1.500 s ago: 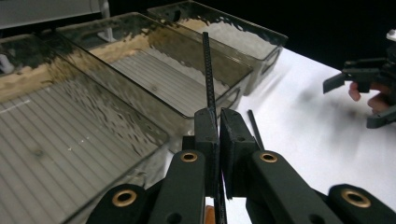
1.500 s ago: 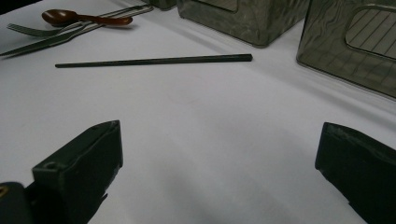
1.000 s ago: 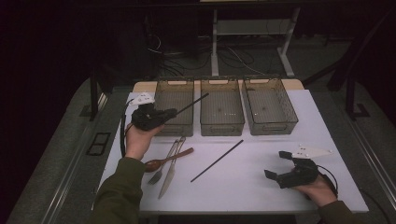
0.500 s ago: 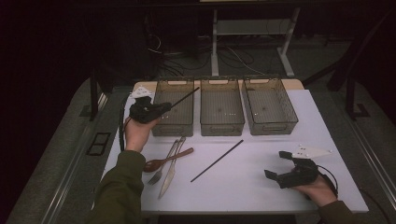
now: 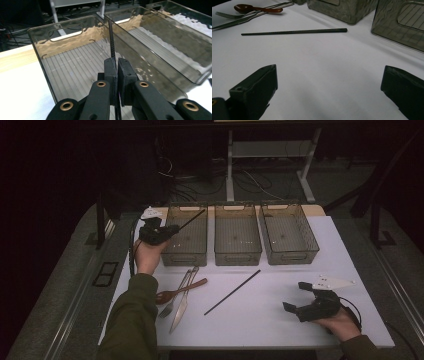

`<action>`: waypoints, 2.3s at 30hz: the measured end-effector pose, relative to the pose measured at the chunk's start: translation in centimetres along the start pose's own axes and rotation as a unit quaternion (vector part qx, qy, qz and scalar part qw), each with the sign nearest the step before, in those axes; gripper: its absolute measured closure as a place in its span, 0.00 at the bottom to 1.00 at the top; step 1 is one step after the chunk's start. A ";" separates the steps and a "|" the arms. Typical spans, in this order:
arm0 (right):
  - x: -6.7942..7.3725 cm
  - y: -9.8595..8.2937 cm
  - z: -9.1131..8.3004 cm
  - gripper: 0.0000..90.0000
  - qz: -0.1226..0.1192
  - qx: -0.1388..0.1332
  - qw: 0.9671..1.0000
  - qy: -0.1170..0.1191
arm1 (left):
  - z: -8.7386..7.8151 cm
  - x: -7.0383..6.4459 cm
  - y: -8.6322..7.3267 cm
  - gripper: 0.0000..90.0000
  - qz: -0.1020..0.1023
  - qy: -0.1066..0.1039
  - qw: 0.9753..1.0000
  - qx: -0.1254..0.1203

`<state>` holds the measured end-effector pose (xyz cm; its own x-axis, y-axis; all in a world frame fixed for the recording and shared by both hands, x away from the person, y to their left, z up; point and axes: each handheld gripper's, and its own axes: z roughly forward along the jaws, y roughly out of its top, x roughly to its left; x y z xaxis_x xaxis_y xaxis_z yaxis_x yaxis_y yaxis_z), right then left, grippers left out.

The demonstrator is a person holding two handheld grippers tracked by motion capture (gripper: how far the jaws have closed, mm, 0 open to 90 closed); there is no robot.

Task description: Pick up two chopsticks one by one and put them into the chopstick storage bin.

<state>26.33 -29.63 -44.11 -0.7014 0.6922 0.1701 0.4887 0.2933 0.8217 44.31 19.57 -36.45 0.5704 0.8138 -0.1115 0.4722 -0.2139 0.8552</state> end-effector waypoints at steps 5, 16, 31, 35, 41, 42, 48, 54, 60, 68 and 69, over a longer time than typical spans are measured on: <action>0.0 0.0 -0.1 0.00 0.000 0.000 1.000 0.000 | 1.0 0.5 -0.4 0.95 -0.011 0.013 1.000 0.013; 0.0 0.0 -0.1 0.00 0.002 -0.002 1.000 0.001 | 1.7 0.6 -0.7 0.99 -0.020 0.016 1.000 0.015; 0.0 0.0 -0.1 0.00 0.003 -0.002 1.000 0.000 | -0.2 -0.5 -0.1 0.75 0.002 -0.016 1.000 0.010; 0.0 0.0 -0.1 0.00 0.002 -0.001 1.000 0.001 | -0.8 -1.6 0.0 0.64 0.013 -0.041 0.999 0.008; 0.0 0.0 -0.1 0.00 0.003 -0.002 1.000 0.001 | -1.6 -3.3 0.0 0.51 0.034 -0.063 0.997 0.004; 0.0 0.0 -0.1 0.00 0.003 -0.001 1.000 0.000 | -1.7 -3.6 0.1 0.50 0.034 -0.065 0.997 0.003; -0.1 -0.1 -0.1 0.00 0.003 0.005 1.000 0.001 | -2.2 -5.5 -0.3 0.42 0.036 -0.103 0.994 0.002; 0.0 -0.1 -0.1 0.00 -0.003 0.007 1.000 0.003 | -2.3 -7.9 -1.3 0.31 0.060 -0.109 0.992 0.001; -0.2 0.1 -0.4 0.00 -0.003 0.004 1.000 0.008 | -1.8 -10.2 -2.3 0.19 0.072 -0.123 0.990 0.013; 0.1 0.6 0.1 0.00 -0.016 0.006 1.000 0.010 | -1.1 -13.1 -4.0 0.14 0.079 -0.143 0.986 0.011; 0.1 0.6 0.2 0.00 -0.020 0.008 1.000 0.008 | -1.0 -13.4 -4.2 0.14 0.081 -0.146 0.986 0.013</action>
<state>26.64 -29.27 -43.73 -0.7287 0.6690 0.1465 0.4687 0.3311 0.8190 34.05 10.12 -38.05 0.8065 0.5791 -0.1187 0.3743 -0.3448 0.8608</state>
